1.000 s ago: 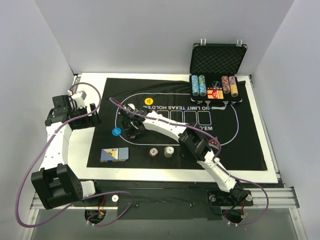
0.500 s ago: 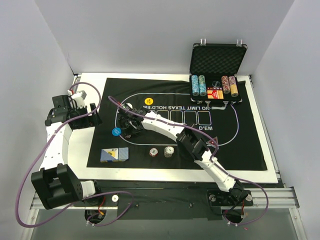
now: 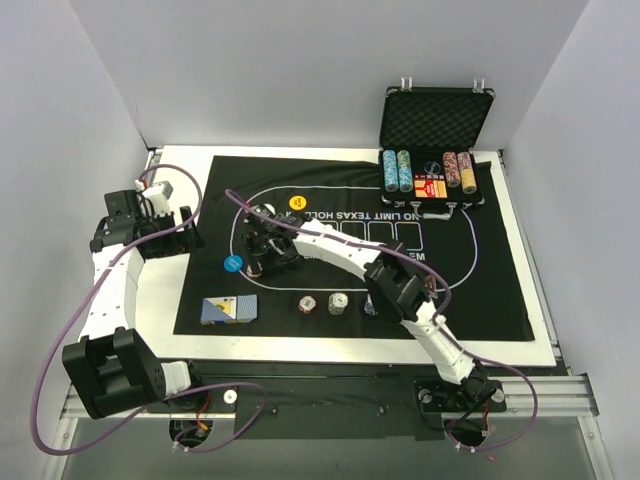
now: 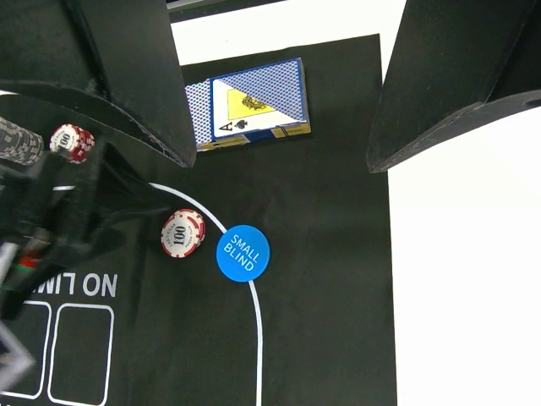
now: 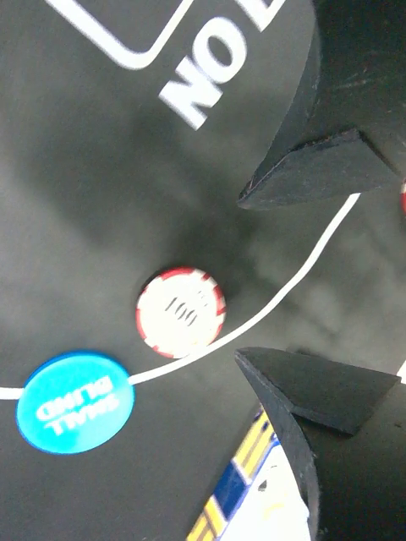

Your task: Distribute texas hold em gaming equipment

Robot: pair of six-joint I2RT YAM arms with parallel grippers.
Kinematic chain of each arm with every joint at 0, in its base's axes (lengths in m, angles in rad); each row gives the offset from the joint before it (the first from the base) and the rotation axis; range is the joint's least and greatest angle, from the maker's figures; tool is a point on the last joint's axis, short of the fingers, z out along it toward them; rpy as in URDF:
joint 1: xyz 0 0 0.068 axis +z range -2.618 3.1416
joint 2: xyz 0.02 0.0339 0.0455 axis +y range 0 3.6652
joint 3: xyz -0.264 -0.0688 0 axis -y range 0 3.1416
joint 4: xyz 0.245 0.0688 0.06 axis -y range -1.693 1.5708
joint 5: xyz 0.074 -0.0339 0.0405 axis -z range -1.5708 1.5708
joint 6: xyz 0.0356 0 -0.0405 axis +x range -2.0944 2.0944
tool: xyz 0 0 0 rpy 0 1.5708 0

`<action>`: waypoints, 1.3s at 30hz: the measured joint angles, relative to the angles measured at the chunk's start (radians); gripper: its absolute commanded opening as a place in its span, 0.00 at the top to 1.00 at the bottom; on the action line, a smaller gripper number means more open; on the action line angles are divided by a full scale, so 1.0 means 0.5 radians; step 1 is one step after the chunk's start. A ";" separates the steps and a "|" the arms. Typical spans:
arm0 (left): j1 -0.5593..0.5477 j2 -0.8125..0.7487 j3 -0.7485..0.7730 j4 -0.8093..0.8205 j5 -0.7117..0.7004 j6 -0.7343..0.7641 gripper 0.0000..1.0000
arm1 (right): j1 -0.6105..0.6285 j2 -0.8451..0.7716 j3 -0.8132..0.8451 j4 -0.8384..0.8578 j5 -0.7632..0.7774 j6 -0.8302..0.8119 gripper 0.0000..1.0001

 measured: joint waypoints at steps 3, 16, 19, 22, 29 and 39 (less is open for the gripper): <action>0.000 -0.003 0.000 0.000 0.000 0.001 0.07 | -0.031 -0.205 -0.196 -0.027 0.043 -0.047 0.35; 0.000 -0.026 -0.011 -0.001 0.000 0.002 0.07 | -0.072 -1.019 -1.144 -0.089 0.125 -0.237 0.25; 0.000 -0.027 -0.011 -0.002 0.000 0.001 0.07 | -0.047 -0.974 -1.218 -0.117 0.114 -0.262 0.27; 0.000 -0.031 -0.011 -0.002 -0.001 0.000 0.07 | -0.018 -0.941 -1.219 -0.114 0.088 -0.281 0.29; 0.000 -0.049 -0.011 -0.003 -0.001 0.000 0.07 | 0.020 -0.861 -1.218 -0.101 0.040 -0.301 0.32; 0.000 -0.049 -0.011 -0.003 -0.001 0.000 0.07 | 0.021 -0.813 -1.218 -0.053 0.016 -0.303 0.41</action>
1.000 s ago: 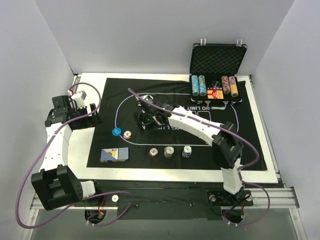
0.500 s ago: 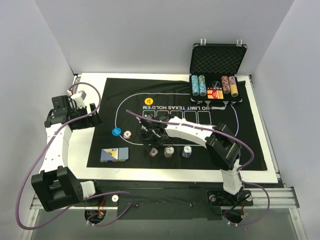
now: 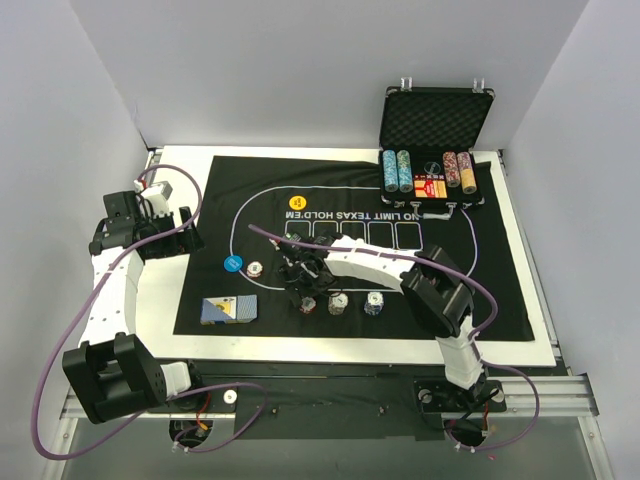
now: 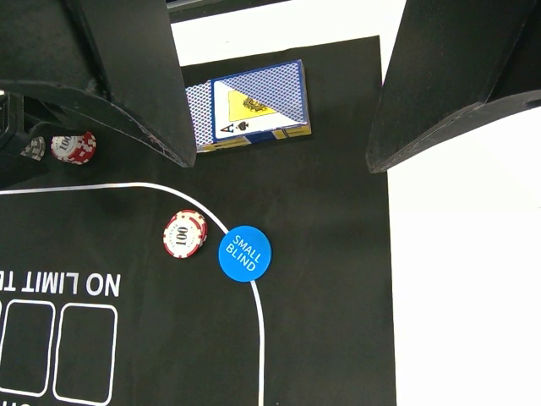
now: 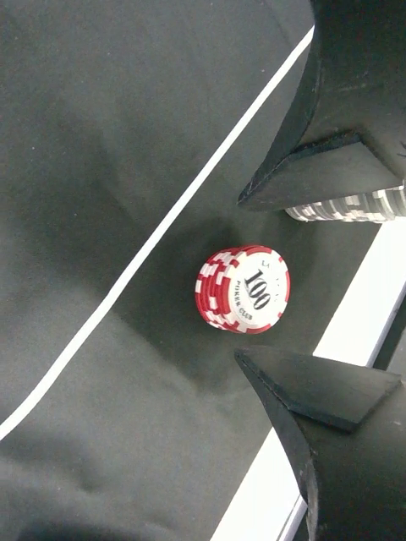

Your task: Distribute texas hold em gaming equipment

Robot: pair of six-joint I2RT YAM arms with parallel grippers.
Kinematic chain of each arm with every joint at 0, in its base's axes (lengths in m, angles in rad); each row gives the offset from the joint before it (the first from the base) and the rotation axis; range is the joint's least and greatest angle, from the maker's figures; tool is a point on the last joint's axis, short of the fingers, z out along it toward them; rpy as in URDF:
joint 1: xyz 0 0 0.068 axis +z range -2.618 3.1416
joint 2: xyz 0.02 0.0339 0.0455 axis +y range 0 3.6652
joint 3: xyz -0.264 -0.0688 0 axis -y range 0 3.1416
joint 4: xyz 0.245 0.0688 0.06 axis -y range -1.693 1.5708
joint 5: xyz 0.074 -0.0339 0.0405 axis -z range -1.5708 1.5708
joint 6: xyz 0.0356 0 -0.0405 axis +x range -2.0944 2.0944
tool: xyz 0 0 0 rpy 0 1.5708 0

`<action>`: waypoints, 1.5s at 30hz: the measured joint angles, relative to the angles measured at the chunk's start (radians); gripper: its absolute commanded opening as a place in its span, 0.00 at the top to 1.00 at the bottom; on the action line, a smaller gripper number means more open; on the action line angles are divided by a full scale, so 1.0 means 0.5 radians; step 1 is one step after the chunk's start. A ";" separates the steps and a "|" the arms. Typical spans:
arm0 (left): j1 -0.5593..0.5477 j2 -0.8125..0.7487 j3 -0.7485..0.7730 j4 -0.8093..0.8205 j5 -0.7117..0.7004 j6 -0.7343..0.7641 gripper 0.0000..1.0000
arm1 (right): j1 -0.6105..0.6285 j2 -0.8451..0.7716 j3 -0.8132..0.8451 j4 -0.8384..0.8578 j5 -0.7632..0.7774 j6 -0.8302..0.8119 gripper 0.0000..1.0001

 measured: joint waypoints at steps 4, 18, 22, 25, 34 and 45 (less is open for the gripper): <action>0.000 0.000 0.000 0.000 0.000 0.000 0.07 | 0.000 0.050 0.000 0.026 -0.002 0.001 0.42; 0.000 0.000 0.000 0.000 -0.009 0.001 0.07 | -0.001 0.085 -0.002 0.049 0.002 0.002 0.55; 0.000 0.000 0.000 0.000 -0.011 0.001 0.07 | -0.001 0.084 -0.002 0.048 0.002 0.002 0.56; 0.000 0.000 0.000 0.000 -0.011 0.001 0.07 | -0.005 0.083 -0.002 0.047 0.002 0.000 0.56; 0.000 0.000 0.000 0.000 -0.012 0.002 0.07 | -0.005 0.057 0.002 0.007 -0.002 -0.002 0.56; 0.000 0.000 0.000 0.000 -0.014 0.008 0.07 | -0.006 0.039 0.037 -0.033 -0.019 -0.008 0.51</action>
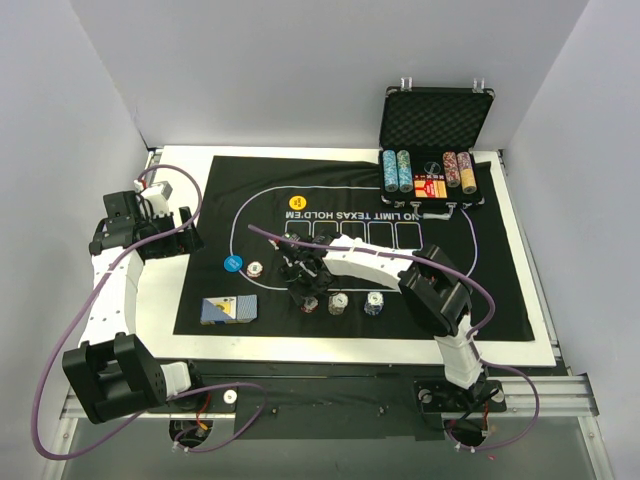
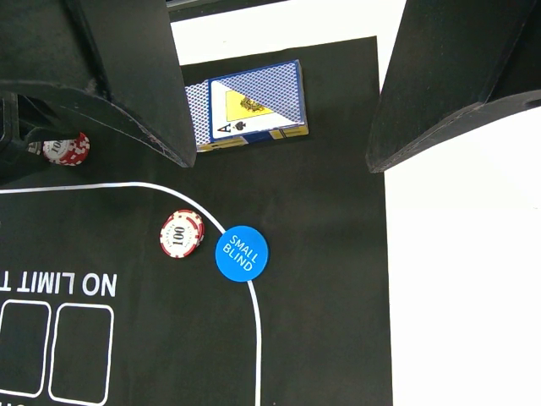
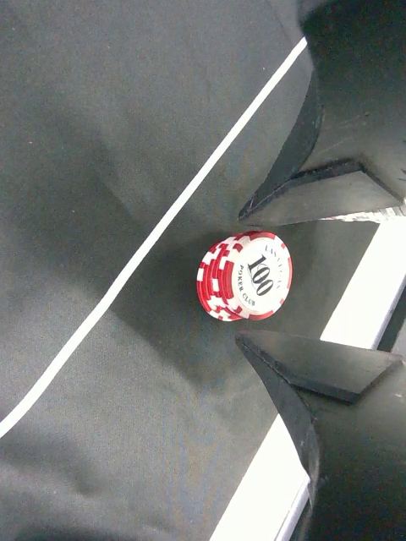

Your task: Distribute texas hold em gaming equipment

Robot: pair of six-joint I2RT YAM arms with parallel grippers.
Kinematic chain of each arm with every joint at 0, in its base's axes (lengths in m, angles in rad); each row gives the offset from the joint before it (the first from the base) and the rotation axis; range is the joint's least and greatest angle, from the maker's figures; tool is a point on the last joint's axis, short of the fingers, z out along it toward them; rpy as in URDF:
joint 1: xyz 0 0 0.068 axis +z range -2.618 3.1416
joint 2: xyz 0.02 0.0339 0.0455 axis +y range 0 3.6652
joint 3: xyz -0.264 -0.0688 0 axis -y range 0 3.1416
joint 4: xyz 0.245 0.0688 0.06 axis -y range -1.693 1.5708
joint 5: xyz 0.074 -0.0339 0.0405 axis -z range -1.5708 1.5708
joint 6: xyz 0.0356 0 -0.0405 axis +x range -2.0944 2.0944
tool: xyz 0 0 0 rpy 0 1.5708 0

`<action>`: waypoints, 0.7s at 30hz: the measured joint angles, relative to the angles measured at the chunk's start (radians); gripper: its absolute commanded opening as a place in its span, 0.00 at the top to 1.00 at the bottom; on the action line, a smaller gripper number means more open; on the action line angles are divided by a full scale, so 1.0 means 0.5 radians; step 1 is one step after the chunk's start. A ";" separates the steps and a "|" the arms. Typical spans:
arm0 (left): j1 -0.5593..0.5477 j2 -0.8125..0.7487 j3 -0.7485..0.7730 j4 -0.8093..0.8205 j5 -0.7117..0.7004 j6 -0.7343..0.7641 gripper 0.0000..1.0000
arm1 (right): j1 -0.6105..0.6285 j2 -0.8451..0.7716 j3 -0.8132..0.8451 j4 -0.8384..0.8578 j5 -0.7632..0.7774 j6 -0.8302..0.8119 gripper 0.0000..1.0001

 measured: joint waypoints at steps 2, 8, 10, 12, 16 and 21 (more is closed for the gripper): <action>0.000 0.000 0.000 0.000 0.000 0.004 0.07 | 0.000 0.000 0.001 -0.002 -0.006 -0.001 0.51; 0.000 0.000 0.000 0.000 -0.001 0.020 0.07 | -0.004 0.000 0.001 -0.010 -0.019 -0.008 0.56; 0.000 0.000 0.000 0.000 -0.001 0.021 0.07 | -0.010 0.000 0.000 -0.010 -0.023 -0.011 0.60; 0.000 0.000 0.000 0.000 -0.001 0.021 0.07 | -0.015 0.000 0.000 -0.010 -0.027 -0.014 0.61; 0.000 0.000 0.000 0.000 -0.001 0.021 0.07 | -0.027 0.000 0.000 -0.010 -0.033 -0.014 0.57; 0.000 0.000 0.001 0.000 -0.001 0.021 0.07 | -0.027 0.002 0.000 -0.010 -0.036 -0.015 0.50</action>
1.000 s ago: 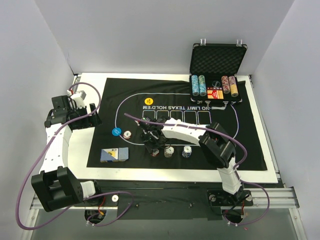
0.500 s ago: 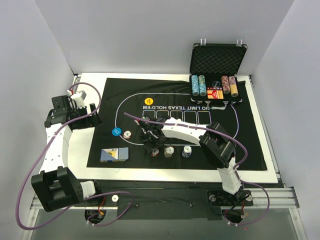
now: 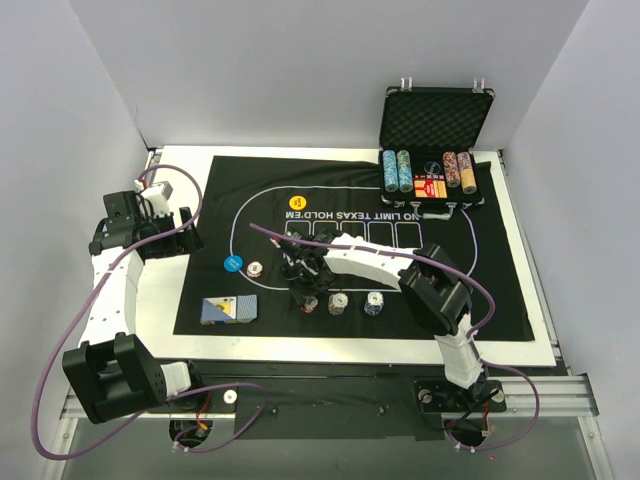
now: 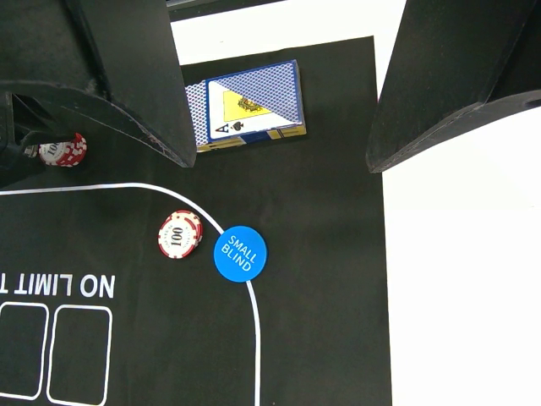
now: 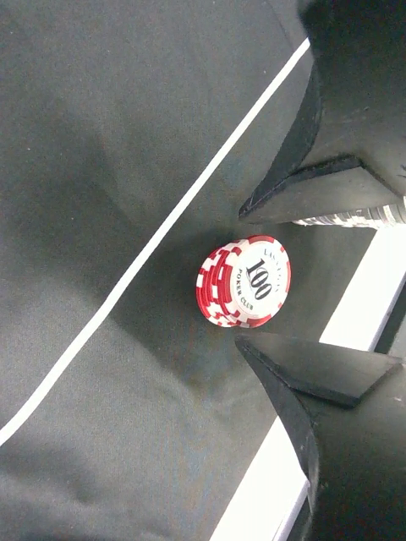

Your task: Distribute texas hold em gaming equipment

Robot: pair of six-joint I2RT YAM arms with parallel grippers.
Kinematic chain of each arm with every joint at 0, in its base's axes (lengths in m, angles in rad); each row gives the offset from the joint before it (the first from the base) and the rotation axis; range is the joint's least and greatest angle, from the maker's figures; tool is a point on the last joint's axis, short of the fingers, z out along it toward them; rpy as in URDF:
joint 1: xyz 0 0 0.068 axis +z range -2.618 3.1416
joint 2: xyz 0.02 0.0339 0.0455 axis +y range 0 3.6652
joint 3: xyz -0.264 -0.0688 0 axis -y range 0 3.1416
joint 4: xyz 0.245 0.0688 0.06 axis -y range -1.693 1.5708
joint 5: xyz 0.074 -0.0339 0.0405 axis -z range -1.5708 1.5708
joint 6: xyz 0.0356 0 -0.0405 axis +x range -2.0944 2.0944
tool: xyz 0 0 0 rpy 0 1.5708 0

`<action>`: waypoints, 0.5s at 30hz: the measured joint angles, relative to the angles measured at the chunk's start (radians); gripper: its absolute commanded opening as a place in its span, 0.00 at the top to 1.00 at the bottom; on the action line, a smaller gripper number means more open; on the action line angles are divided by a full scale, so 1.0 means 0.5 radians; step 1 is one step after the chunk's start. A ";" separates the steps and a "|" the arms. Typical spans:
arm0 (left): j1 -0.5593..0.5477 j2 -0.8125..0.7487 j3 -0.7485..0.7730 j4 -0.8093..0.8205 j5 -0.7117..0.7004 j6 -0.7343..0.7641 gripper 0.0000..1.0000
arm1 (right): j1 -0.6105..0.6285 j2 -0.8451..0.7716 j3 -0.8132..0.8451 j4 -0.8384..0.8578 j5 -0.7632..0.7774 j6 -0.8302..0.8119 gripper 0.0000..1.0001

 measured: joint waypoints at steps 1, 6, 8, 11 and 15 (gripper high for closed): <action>0.000 0.000 0.000 0.000 0.000 0.000 0.07 | 0.000 0.002 0.001 -0.001 0.000 0.000 0.50; 0.000 0.000 0.009 -0.002 0.000 0.000 0.07 | 0.000 0.005 0.000 0.000 0.000 0.000 0.54; 0.000 0.000 0.011 -0.002 0.000 0.000 0.07 | 0.000 0.005 0.000 0.000 0.000 0.000 0.57; 0.000 0.000 0.011 -0.002 0.000 0.000 0.07 | -0.001 0.005 0.000 0.000 0.000 0.000 0.58; 0.000 0.000 0.011 -0.002 0.000 0.000 0.07 | -0.001 0.005 -0.001 0.000 0.001 -0.001 0.55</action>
